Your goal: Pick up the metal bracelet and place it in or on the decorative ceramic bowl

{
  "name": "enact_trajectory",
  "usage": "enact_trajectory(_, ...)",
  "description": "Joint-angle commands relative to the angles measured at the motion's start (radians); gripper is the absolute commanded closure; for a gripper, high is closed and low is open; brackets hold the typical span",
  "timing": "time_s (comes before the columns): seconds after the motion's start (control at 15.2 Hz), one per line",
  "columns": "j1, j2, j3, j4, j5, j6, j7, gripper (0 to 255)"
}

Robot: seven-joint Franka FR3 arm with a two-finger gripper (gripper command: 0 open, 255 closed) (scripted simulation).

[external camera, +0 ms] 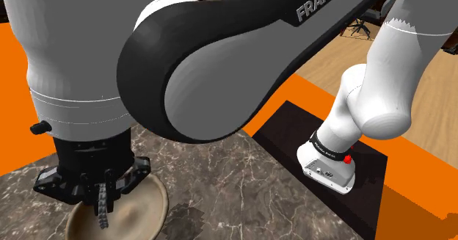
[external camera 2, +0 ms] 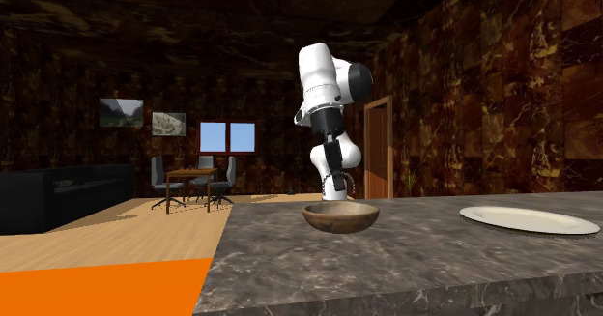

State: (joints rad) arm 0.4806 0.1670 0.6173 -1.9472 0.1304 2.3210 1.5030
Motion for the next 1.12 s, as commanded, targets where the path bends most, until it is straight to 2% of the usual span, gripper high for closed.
enact_trajectory(0.0,0.002,0.011,-0.001,-0.017,-0.005,0.027,0.000,255)
enact_trajectory(0.13,0.006,0.028,-0.004,-0.035,-0.014,0.060,0.001,255)
enact_trajectory(0.66,0.006,0.028,-0.004,-0.035,-0.014,0.060,0.001,255)
enact_trajectory(0.73,0.006,0.028,-0.004,-0.035,-0.014,0.060,0.001,0)
enact_trajectory(1.06,0.006,0.028,-0.004,-0.035,-0.014,0.060,0.001,0)
